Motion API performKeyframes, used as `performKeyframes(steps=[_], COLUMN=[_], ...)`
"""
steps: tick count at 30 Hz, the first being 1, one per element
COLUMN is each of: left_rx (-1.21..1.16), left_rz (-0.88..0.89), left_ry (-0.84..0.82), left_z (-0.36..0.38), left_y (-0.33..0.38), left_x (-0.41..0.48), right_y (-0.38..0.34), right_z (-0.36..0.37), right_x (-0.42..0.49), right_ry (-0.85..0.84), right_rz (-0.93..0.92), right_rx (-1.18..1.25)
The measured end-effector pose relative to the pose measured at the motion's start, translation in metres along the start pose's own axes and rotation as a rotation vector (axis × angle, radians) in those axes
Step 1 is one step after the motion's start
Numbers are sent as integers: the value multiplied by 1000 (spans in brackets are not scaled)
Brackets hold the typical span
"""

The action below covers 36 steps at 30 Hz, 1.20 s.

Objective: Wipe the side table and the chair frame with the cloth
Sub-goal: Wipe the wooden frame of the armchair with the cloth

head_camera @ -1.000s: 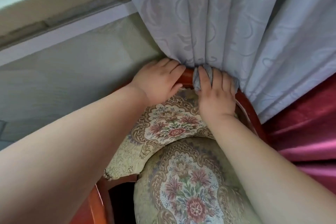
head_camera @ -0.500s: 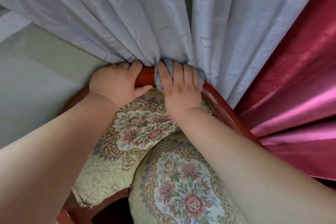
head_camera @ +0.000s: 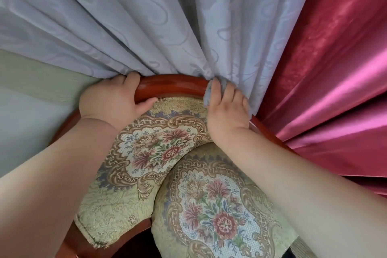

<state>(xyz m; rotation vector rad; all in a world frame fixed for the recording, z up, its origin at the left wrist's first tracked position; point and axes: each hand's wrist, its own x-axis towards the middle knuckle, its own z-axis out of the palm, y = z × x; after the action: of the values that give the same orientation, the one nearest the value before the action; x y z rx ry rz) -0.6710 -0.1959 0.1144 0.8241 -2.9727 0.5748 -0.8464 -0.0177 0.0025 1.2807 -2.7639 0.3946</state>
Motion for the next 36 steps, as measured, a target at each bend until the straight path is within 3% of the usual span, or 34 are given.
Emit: performKeyframes(steps=[6,13,19,22,25,31,36], left_rx=[17,12,56,26,15,63,92], left_rz=[-18,-26,-7,87,282,391,397], left_ry=[-12,-7,46,72,98,113,151], left_z=[3,3,4,9,7,3,2], left_y=[-1,3,4,0,-3,-1,6], left_x=[0,-1,-3,-4,-4,-3,4], right_y=[-20,54,14,6,30,71,59], right_z=[-11,8,-15,-26,-26,-4,-12], right_x=[14,-53,-15,1,-14,-77,-70], right_ry=[44,-90,-217,-332,-321,-267,-446], right_rz=[-184,43,132,28,-47,116,180], right_rx=[78,-90,-52,58,25,-96,-146])
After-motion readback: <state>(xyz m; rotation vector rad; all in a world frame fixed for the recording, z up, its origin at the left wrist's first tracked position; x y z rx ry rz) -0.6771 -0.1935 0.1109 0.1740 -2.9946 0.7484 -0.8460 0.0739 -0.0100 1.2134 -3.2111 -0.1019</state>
